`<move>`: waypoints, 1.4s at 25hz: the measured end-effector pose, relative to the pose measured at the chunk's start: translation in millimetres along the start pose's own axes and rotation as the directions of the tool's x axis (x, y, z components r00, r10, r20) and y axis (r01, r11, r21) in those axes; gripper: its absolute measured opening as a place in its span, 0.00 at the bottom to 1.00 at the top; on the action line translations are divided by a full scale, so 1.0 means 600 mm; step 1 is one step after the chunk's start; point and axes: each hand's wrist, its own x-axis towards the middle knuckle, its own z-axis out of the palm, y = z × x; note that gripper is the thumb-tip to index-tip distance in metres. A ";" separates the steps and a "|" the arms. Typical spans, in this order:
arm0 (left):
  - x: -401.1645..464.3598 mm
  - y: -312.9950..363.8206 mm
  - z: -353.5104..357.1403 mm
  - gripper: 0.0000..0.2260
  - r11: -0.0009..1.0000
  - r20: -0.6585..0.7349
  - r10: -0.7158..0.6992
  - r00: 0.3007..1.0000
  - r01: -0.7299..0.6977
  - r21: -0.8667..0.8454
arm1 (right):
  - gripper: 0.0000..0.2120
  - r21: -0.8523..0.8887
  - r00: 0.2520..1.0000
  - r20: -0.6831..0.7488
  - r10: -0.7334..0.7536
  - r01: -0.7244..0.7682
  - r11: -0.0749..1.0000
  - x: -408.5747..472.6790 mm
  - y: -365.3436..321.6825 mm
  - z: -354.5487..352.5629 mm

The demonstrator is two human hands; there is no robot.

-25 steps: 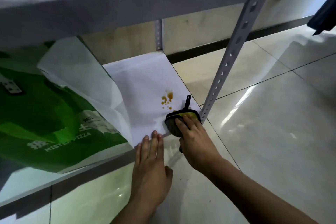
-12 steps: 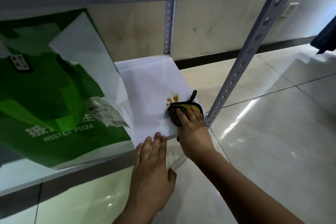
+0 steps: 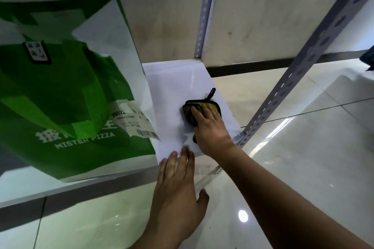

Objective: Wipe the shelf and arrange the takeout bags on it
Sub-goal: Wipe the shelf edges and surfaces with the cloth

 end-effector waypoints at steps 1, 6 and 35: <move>-0.001 0.000 -0.001 0.40 1.000 0.003 0.002 1.000 -0.002 0.004 | 0.33 0.013 1.000 0.008 0.016 -0.017 1.000 0.025 0.002 -0.002; 0.002 0.000 -0.003 0.40 1.000 0.042 -0.003 0.999 0.002 0.028 | 0.32 0.068 0.998 -0.057 0.013 -0.009 0.998 0.002 -0.009 0.009; -0.004 0.001 -0.012 0.42 0.999 0.052 0.017 0.998 -0.019 0.035 | 0.28 0.070 0.979 -0.042 -0.198 0.201 0.977 0.033 0.001 0.014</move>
